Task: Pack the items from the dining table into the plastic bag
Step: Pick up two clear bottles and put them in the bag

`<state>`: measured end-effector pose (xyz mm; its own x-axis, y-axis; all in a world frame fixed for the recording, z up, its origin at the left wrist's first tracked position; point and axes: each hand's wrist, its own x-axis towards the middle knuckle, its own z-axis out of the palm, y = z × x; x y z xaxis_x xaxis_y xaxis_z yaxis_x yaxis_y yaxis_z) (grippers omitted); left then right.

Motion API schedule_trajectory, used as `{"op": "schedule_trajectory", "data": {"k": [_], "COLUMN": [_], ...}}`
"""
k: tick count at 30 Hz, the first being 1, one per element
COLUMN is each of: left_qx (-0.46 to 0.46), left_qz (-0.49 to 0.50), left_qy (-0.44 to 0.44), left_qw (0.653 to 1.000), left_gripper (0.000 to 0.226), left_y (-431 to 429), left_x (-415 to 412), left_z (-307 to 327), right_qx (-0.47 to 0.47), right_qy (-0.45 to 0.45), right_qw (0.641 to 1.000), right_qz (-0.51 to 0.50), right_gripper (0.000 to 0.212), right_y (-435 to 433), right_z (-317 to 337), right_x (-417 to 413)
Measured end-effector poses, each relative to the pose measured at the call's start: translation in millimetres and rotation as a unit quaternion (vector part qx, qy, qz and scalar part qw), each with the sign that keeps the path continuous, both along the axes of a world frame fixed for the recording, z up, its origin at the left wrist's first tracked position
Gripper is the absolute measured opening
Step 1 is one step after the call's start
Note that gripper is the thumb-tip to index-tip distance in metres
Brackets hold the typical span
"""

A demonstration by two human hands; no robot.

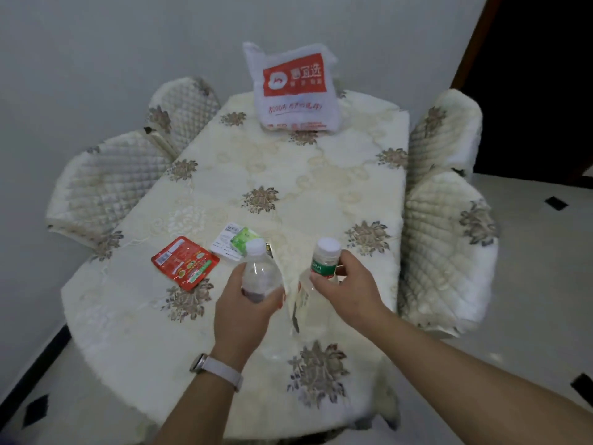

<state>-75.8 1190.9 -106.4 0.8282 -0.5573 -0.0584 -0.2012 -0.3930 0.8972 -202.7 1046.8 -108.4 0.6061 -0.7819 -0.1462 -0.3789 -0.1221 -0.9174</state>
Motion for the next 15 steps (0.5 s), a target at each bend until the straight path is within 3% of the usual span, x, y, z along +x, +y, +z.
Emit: {"op": "schedule_trajectory", "data": {"k": [6, 15], "left_qx": [-0.034, -0.098], "left_qz": [-0.049, -0.195], "left_qy": [-0.038, -0.055], "left_qw": [0.997, 0.974], "left_gripper": [0.051, 0.047], "left_y": [-69, -201], "left_x": [-117, -269], "left_z": [43, 90], "right_qx": [-0.008, -0.082], "right_qy": [-0.092, -0.106], "right_qw": [0.992, 0.972], "right_qz": [-0.082, -0.194], "right_gripper": [0.031, 0.027], "right_y": [-57, -133], "right_z": [44, 97], "right_x": [-137, -333]}}
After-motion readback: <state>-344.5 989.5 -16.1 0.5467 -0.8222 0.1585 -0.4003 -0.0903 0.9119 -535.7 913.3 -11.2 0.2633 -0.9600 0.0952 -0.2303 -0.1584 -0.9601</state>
